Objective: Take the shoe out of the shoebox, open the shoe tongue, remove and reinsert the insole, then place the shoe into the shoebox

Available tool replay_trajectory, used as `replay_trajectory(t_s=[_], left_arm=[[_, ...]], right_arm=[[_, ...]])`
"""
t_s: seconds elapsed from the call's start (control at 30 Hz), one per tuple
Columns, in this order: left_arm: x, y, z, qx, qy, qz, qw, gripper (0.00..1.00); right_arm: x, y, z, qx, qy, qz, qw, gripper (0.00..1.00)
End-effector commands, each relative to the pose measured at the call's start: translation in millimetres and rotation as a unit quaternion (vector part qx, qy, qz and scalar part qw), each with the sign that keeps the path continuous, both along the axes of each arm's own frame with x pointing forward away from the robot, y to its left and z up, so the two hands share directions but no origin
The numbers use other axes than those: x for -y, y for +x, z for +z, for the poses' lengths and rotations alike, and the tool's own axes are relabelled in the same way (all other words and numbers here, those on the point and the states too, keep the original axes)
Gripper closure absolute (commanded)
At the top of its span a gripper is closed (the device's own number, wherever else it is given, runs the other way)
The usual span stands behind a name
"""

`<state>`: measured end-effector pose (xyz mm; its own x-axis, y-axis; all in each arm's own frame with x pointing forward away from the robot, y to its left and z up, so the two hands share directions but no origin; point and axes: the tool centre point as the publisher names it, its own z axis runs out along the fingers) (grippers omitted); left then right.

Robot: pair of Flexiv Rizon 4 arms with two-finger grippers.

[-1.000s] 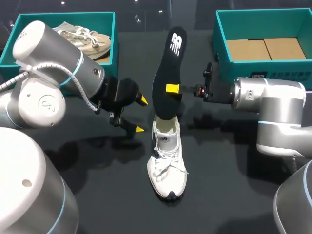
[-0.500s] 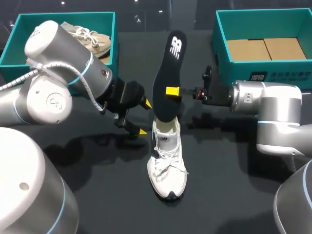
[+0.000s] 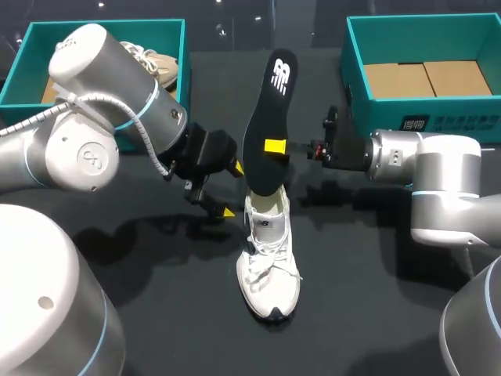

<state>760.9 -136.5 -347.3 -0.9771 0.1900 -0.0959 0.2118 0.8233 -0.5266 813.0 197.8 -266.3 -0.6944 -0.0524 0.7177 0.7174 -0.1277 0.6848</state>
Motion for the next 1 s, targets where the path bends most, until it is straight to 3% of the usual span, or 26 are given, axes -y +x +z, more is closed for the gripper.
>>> replay_trajectory(t_s=[0.03,1.0], left_arm=[[1.9,-0.3,-1.2,0.001,0.004,0.003,1.0,0.0],[1.3,0.1,-3.4,-0.007,0.002,0.007,1.0,0.0]], right_arm=[[-0.9,-0.5,-2.4,0.001,0.001,0.002,1.0,1.0],[-0.7,-3.3,-12.0,0.066,0.01,0.016,0.998,1.0]])
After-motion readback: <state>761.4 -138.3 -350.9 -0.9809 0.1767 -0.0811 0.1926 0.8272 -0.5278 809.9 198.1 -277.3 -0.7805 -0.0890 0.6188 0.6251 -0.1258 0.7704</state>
